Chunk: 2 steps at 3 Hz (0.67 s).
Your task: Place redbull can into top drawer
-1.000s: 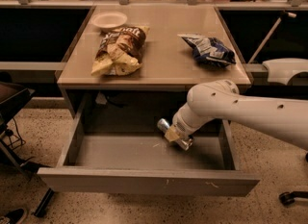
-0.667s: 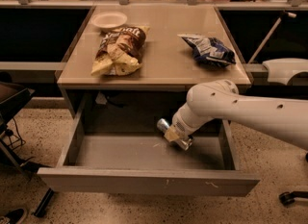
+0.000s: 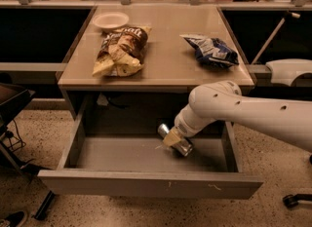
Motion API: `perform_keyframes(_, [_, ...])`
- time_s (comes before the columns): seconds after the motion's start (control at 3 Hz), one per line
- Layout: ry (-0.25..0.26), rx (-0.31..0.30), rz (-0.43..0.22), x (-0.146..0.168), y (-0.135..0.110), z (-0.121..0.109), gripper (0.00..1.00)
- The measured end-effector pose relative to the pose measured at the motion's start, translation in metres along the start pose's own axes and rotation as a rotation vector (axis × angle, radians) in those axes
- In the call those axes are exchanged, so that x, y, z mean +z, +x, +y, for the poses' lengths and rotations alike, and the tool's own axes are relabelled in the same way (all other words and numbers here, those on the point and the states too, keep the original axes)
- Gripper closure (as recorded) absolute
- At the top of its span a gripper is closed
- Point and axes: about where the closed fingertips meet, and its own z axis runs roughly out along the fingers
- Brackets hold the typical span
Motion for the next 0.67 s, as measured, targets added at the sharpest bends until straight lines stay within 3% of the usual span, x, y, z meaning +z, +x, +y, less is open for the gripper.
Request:
perform_keyframes(0.33, [0.000, 0.000, 0.000, 0.0000, 0.0000, 0.0000, 0.00])
perform_keyframes(0.67, [0.000, 0.000, 0.000, 0.0000, 0.0000, 0.0000, 0.00])
